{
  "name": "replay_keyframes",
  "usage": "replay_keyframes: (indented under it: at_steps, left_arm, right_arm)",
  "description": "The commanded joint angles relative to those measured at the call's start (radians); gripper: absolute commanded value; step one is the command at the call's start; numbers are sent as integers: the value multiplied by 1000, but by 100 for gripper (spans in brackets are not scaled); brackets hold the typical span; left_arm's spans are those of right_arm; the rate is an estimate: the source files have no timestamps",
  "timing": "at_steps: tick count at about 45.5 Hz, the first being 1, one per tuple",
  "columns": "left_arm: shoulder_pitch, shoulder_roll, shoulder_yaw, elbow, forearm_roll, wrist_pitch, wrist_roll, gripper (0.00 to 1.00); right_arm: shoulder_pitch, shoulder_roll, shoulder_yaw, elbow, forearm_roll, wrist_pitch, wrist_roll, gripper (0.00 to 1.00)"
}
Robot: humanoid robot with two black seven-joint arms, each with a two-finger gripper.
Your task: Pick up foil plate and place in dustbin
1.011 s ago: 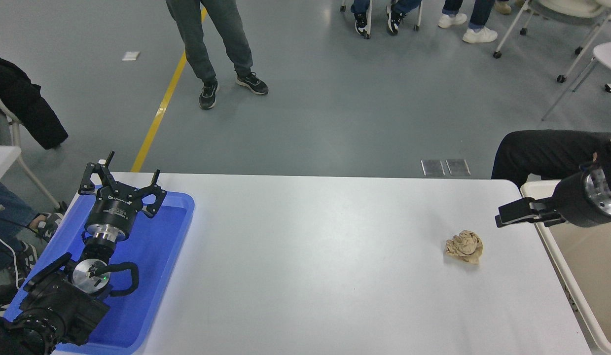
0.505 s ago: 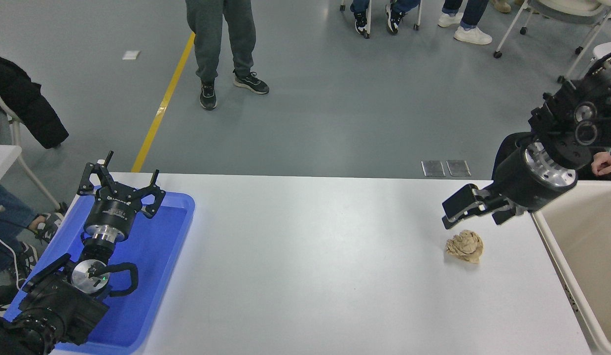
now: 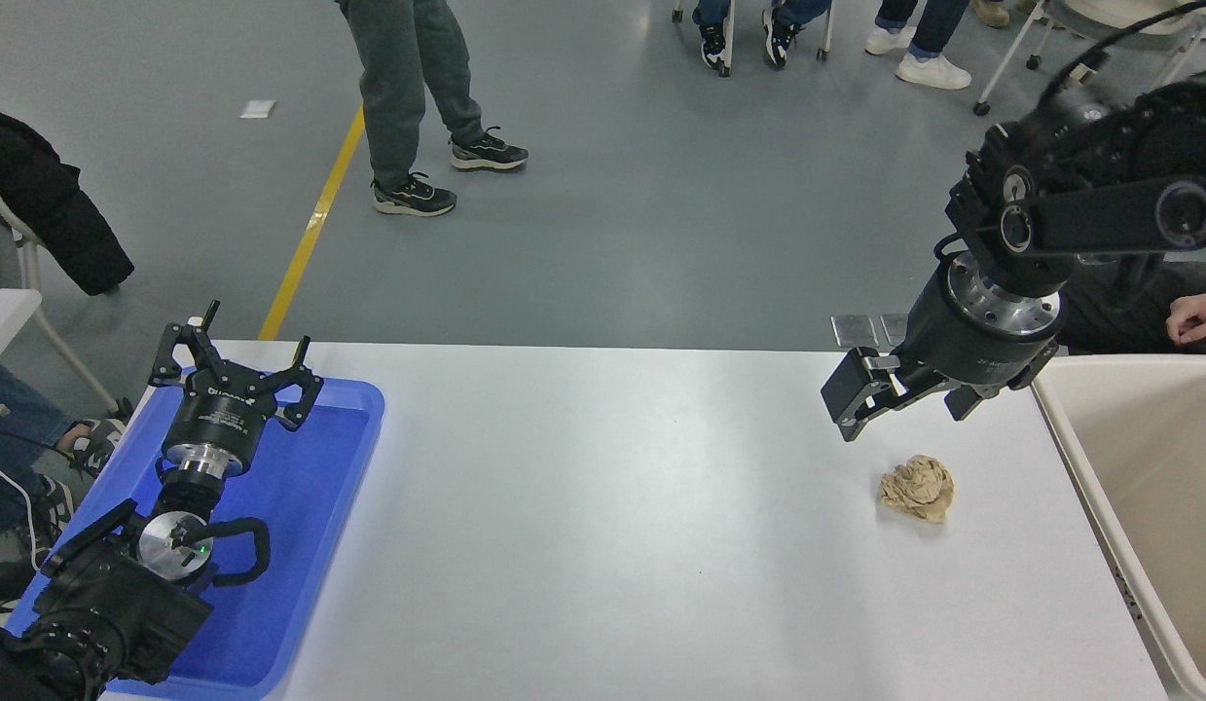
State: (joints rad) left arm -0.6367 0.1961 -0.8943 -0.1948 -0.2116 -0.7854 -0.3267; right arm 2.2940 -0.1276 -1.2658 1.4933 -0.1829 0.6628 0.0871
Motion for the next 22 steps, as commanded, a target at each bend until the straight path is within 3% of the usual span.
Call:
replay_keyframes:
  at_steps: [1, 22]
  left_arm:
    - [0, 0, 0, 0, 0, 0, 0, 100]
    - [0, 0, 0, 0, 0, 0, 0, 100]
  right_arm:
    - [48, 32, -10, 18, 46, 1, 0, 100]
    - [99, 29, -9, 33, 114, 12, 0, 100]
